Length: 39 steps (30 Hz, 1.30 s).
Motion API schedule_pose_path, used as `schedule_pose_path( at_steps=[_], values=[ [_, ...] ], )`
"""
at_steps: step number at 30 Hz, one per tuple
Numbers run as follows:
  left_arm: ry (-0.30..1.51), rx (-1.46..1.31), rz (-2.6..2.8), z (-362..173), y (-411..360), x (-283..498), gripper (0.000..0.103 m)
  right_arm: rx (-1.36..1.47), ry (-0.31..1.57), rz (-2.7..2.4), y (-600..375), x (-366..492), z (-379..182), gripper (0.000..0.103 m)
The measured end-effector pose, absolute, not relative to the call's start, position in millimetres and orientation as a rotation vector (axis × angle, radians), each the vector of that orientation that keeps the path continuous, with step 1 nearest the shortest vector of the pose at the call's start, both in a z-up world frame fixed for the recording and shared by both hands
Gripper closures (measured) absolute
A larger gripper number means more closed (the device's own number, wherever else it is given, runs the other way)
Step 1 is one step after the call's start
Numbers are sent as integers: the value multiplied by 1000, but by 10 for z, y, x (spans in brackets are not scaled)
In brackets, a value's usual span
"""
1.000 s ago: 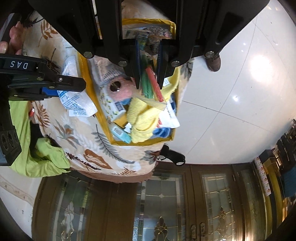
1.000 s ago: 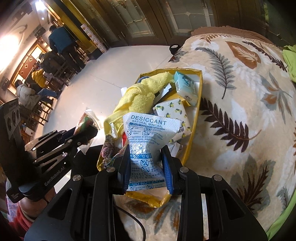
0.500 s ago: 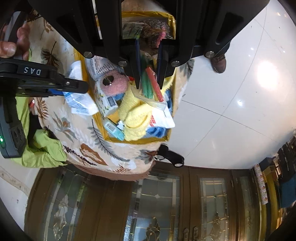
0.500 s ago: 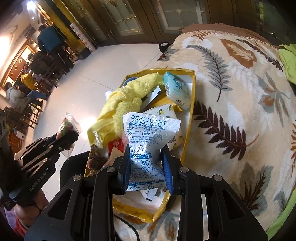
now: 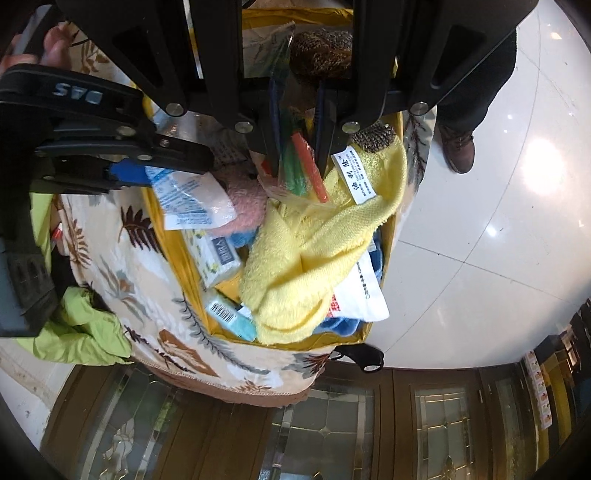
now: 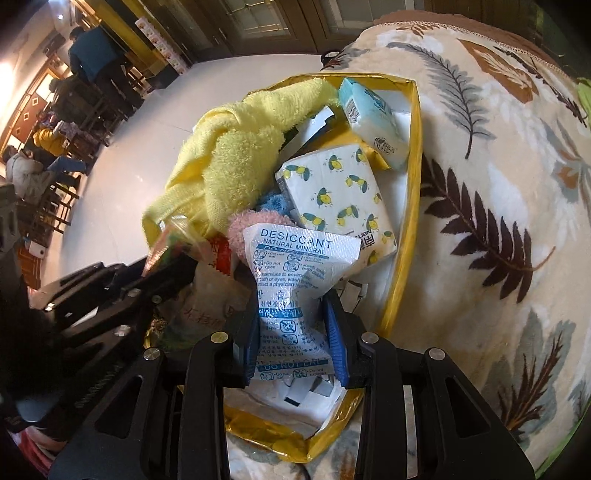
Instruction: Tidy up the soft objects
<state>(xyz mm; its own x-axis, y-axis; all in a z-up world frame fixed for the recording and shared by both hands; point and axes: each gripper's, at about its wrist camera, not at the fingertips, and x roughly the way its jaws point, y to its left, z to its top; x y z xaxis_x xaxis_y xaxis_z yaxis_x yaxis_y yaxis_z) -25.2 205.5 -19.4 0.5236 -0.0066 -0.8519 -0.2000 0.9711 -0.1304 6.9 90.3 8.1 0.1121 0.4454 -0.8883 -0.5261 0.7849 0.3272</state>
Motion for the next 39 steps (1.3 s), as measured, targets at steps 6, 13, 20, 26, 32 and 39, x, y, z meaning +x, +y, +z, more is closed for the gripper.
schedule_pose_path(
  at_steps=[6, 13, 20, 26, 32, 39],
  values=[
    [1030, -235, 151, -158, 2091, -277, 50, -37, 1251, 728, 822, 71, 178, 48],
    [920, -187, 253, 244, 2070, -421, 36, -5, 1187, 699, 662, -15, 428, 48],
    [836, -123, 289, 504, 1894, -519, 35, -37, 1048, 655, 565, -258, 737, 48],
    [833, -136, 292, 522, 1794, -538, 35, -53, 964, 577, 471, -452, 771, 48],
    [836, -131, 307, 509, 1780, -545, 33, -37, 990, 547, 423, -451, 688, 48],
    [816, -108, 312, 520, 1765, -560, 27, -34, 968, 534, 414, -442, 717, 48]
  ],
)
